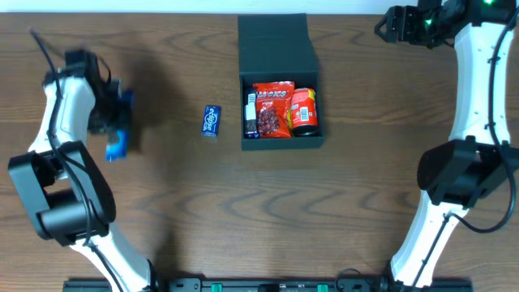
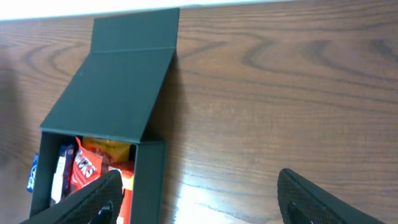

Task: Pack container
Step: 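Lift the Oreo pack and carry it over the black box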

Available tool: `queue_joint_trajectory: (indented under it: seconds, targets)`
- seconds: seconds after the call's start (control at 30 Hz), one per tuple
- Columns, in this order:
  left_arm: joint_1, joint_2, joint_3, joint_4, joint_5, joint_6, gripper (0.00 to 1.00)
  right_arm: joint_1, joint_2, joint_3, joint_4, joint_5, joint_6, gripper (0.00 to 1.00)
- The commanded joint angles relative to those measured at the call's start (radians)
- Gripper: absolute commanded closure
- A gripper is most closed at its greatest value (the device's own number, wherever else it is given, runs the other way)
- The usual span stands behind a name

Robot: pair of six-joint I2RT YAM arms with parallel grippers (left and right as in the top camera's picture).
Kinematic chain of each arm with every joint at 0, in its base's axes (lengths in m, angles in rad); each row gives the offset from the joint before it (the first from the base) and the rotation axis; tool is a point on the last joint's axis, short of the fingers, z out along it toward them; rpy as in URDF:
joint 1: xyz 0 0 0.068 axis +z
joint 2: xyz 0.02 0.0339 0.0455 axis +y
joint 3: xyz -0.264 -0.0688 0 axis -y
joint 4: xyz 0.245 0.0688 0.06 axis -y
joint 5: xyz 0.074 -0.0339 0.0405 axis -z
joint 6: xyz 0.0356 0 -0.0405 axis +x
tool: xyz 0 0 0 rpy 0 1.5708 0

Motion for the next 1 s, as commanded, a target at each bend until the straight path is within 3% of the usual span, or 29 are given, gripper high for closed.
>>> queue_joint_trajectory:
  seconds: [0.0,0.07,0.23,0.37,0.63,0.77,0.87,0.97]
  targets:
    - [-0.08,-0.005,0.143,-0.007,0.143,0.065,0.94,-0.016,-0.006,0.007,0.004,-0.003,0.024,0.21]
    - [-0.138,-0.005,0.215,-0.005,0.291,0.175,0.94,-0.032,-0.006,0.007,0.002,-0.004,0.024,0.21]
    - [-0.285,-0.005,0.307,0.044,0.5,0.388,0.94,-0.07,-0.006,0.007,-0.017,-0.004,0.023,0.2]
    - [-0.382,-0.004,0.311,0.119,0.644,0.447,0.94,-0.091,-0.006,0.007,-0.018,-0.004,0.019,0.2]
    - [-0.518,-0.004,0.311,0.189,0.602,0.521,0.94,-0.112,-0.006,0.007,-0.017,-0.004,-0.015,0.18]
    - [-0.599,-0.004,0.311,0.186,0.347,0.686,0.94,-0.114,-0.006,0.007,-0.008,-0.004,-0.018,0.15]
    - [-0.668,0.007,0.311,0.192,0.158,0.89,0.94,-0.115,-0.006,0.007,-0.005,-0.004,-0.018,0.14]
    - [-0.667,0.024,0.311,0.227,0.146,0.908,0.94,-0.114,-0.006,0.007,-0.003,-0.004,-0.019,0.12]
